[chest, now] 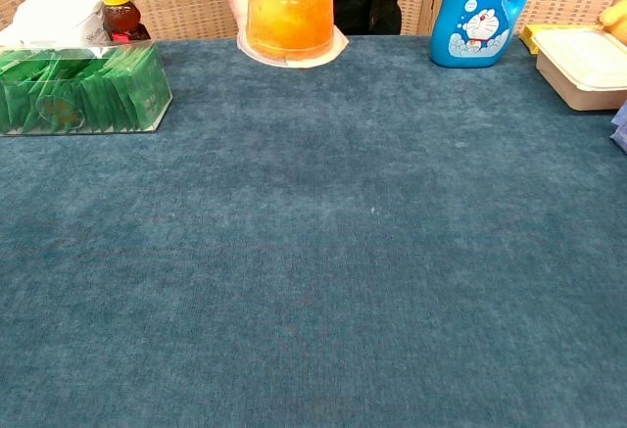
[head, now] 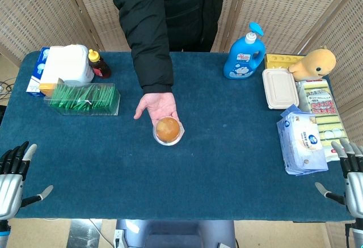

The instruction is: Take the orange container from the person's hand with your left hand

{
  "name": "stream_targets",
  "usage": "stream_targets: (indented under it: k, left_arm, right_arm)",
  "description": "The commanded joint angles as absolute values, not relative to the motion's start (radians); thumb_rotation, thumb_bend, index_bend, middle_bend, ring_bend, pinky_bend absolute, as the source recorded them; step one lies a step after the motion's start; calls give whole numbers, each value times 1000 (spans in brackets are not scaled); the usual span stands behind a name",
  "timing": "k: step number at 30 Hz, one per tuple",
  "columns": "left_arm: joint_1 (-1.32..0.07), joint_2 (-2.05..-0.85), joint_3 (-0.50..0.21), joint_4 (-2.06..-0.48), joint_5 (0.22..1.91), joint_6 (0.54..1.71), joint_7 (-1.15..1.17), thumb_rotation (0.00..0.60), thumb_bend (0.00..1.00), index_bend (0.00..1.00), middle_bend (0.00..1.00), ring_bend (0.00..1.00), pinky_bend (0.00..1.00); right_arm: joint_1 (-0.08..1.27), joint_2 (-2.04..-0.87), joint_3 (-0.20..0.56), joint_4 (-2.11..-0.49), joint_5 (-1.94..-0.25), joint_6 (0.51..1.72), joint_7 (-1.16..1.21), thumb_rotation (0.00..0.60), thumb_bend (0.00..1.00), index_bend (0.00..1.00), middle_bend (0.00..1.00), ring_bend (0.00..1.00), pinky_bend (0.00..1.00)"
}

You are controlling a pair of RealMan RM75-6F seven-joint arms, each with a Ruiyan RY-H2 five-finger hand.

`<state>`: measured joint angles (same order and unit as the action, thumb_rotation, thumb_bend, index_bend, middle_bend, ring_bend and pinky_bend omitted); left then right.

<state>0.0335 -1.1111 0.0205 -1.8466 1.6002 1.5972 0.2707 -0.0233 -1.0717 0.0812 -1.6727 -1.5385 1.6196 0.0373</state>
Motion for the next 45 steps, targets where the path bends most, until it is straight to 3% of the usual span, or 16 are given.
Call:
stream_targets:
  k: [1, 8, 12, 18, 22, 24, 31, 45]
  left_arm:
    - [32, -1112, 20, -1847, 1599, 1593, 276, 600, 107, 0, 0, 0, 48]
    - [-27, -1089, 8, -1925, 1661, 1535, 301, 600, 108, 0, 0, 0, 48]
    - [-157, -1022, -57, -2100, 1685, 1389, 386, 600, 107, 0, 0, 0, 48]
    - [-358, -1035, -224, -2259, 1431, 1189, 570, 600, 117, 0, 0, 0, 48]
    - [-566, -1159, -359, -2220, 1154, 1092, 687, 600, 123, 0, 0, 0, 48]
    - [-642, -1217, -382, -2199, 1034, 1090, 763, 600, 123, 0, 0, 0, 48]
    - [-842, -1374, -398, -2104, 788, 1128, 917, 600, 124, 0, 0, 0, 48]
    - [-992, -1476, -376, -1995, 702, 1199, 942, 600, 125, 0, 0, 0, 49]
  right_arm:
    - [-24, -1072, 81, -1673, -1537, 1619, 37, 600, 0, 90, 29, 0, 0]
    - [-22, -1072, 85, -1672, -1527, 1614, 41, 600, 0, 90, 28, 0, 0]
    - [-22, -1070, 84, -1675, -1530, 1615, 44, 600, 0, 90, 28, 0, 0]
    - [-19, -1070, 87, -1670, -1521, 1607, 52, 600, 0, 90, 28, 0, 0]
    - [-15, -1069, 85, -1664, -1521, 1597, 71, 600, 0, 90, 28, 0, 0]
    - [-14, -1067, 87, -1661, -1519, 1595, 78, 600, 0, 90, 28, 0, 0]
    - [-14, -1060, 90, -1659, -1510, 1591, 100, 600, 0, 90, 29, 0, 0]
    - [-12, -1059, 94, -1654, -1498, 1584, 114, 600, 0, 90, 29, 0, 0]
